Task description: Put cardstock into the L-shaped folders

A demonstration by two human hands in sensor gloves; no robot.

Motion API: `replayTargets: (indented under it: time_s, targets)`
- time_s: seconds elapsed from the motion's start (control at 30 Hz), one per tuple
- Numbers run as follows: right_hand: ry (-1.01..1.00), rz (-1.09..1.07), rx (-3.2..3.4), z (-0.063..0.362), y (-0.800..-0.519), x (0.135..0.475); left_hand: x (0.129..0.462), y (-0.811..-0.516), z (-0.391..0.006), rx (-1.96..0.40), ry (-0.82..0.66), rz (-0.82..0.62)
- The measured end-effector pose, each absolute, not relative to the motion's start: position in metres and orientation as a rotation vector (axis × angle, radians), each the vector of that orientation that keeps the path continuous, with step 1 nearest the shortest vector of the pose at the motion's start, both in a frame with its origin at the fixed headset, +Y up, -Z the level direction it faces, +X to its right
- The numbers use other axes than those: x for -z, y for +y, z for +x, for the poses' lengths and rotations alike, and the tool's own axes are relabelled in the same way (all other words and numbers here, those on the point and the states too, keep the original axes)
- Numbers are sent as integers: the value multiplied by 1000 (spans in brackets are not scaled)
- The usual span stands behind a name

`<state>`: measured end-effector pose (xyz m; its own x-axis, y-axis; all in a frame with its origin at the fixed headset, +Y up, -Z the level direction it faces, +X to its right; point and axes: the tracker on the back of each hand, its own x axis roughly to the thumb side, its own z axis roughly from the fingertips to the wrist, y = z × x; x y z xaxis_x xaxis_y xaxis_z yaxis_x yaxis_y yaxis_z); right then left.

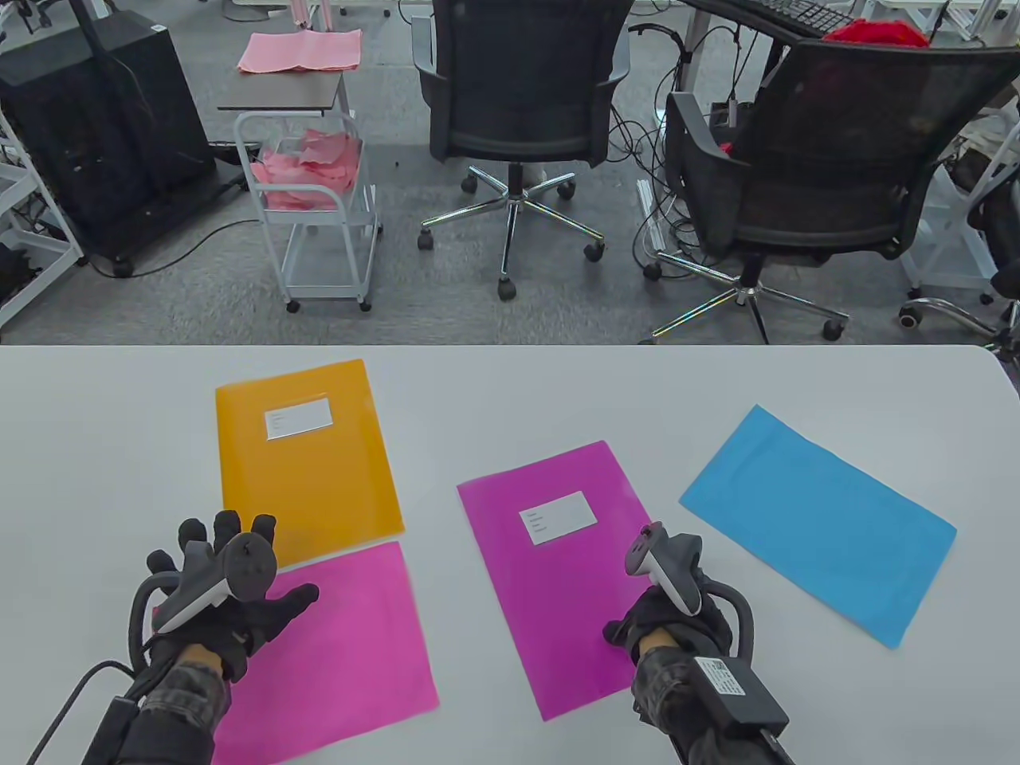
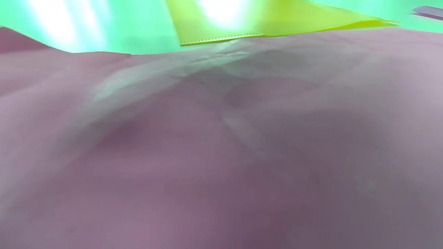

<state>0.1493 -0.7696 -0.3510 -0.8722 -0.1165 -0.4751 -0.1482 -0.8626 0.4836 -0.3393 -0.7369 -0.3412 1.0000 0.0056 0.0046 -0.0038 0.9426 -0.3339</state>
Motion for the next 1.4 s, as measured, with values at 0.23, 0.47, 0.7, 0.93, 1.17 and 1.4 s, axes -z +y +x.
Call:
replayTargets:
  time_s: [0.23, 0.47, 0.7, 0.93, 1.17, 1.4]
  targets:
    - [431, -606, -2624, 163, -770, 349, 342, -730, -338, -49, -35, -270]
    - [316, -201, -2049, 210, -729, 365, 335, -703, -301, -215, -182, -142]
    - [787, 179, -1870, 225, -723, 373, 330, -662, -239, -437, -353, -29]
    - [940, 217, -1860, 214, -734, 368, 347, -664, -177, -376, -471, -143]
    - [934, 168, -1768, 225, -749, 368, 333, -677, -141, -182, -609, -34]
    - [955, 62, -1853, 234, -755, 367, 309, -682, -121, -101, -636, 337]
